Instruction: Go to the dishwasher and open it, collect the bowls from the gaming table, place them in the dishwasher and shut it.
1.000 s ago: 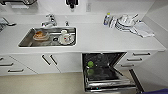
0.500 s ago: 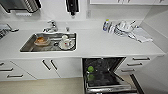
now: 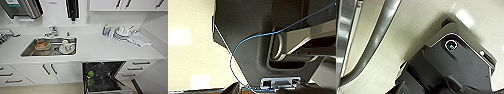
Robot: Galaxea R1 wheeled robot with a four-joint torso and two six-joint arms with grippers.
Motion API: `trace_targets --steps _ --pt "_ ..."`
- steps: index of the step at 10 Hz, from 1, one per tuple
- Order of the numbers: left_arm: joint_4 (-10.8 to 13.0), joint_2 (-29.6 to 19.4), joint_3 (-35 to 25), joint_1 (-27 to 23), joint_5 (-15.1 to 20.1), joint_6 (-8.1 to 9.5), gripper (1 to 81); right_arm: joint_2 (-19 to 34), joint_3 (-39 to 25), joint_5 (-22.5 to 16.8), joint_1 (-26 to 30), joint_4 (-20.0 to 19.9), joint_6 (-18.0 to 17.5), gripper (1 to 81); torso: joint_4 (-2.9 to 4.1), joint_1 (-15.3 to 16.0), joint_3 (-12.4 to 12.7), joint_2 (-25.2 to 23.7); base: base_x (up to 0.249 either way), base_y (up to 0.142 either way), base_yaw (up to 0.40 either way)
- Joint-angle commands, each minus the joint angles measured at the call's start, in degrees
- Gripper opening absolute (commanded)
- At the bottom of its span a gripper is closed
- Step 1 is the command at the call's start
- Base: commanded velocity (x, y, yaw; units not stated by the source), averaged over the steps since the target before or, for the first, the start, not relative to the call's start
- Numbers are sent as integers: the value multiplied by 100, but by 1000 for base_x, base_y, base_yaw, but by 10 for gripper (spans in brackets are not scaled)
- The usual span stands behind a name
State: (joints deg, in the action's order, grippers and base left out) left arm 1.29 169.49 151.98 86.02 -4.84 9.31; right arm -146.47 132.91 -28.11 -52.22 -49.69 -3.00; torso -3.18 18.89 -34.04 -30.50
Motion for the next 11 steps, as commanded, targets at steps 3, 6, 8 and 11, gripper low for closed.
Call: trace_targets --steps 3,6,8,11 --pt "-50 -37 -10 96 449 35 811 194 638 -494 936 -1254 -8 811 0 614 2 -964 0 0 0" --pt "-41 -81 -19 104 493 35 811 133 761 -494 1130 -1517 -17 811 0 623 5 -995 0 0 0" --pt "-41 -81 -28 104 527 27 811 -51 954 -485 1174 -1535 -17 811 0 728 6 -1143 0 0 0" --pt "20 -55 -37 139 537 27 811 -35 868 -502 1472 -2033 80 811 0 743 6 -1154 0 0 0"
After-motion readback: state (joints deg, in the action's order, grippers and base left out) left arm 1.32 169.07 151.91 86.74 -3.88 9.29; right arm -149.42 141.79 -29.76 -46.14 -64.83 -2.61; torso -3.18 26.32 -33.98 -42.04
